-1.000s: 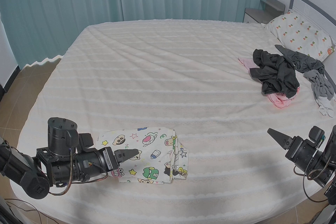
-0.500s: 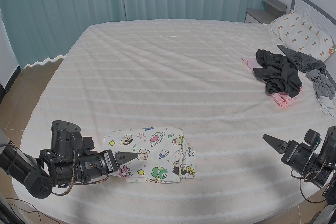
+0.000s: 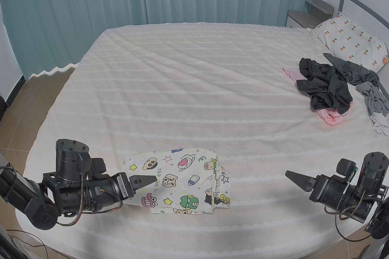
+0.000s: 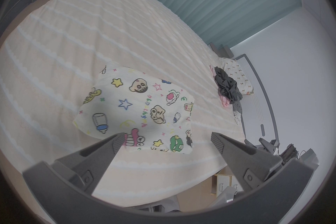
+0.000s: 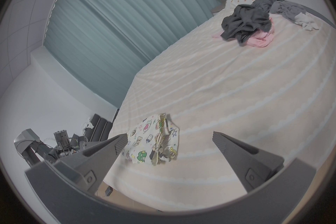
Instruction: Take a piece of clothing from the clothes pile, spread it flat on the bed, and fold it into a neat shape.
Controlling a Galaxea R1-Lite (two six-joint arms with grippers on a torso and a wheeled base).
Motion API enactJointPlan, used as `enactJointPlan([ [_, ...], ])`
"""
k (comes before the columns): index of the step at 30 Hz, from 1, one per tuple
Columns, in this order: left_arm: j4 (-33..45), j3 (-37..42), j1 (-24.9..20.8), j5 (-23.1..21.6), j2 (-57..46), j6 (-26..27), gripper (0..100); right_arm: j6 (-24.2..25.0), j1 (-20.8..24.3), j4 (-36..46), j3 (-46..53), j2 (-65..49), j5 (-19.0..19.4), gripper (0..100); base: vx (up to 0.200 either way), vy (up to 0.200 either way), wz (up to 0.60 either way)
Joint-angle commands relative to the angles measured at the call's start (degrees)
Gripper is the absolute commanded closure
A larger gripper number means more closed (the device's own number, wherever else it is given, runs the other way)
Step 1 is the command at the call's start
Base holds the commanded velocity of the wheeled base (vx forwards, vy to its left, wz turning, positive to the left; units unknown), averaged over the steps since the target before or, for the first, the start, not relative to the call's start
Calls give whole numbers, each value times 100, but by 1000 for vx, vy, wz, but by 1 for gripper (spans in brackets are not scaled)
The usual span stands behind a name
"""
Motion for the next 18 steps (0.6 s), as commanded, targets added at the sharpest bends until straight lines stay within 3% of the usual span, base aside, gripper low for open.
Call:
enactJointPlan([
  [1,-7,318,-92,8,10,15,0,-19,313,-30,-141,598,-12,0,0,0,0],
  [10,-517,660,-118,25,19,15,0,-19,366,-22,-484,1108,49,0,0,0,0],
  [18,-517,678,-118,25,27,6,0,-19,463,-13,-1117,1811,58,0,-200,0,0],
])
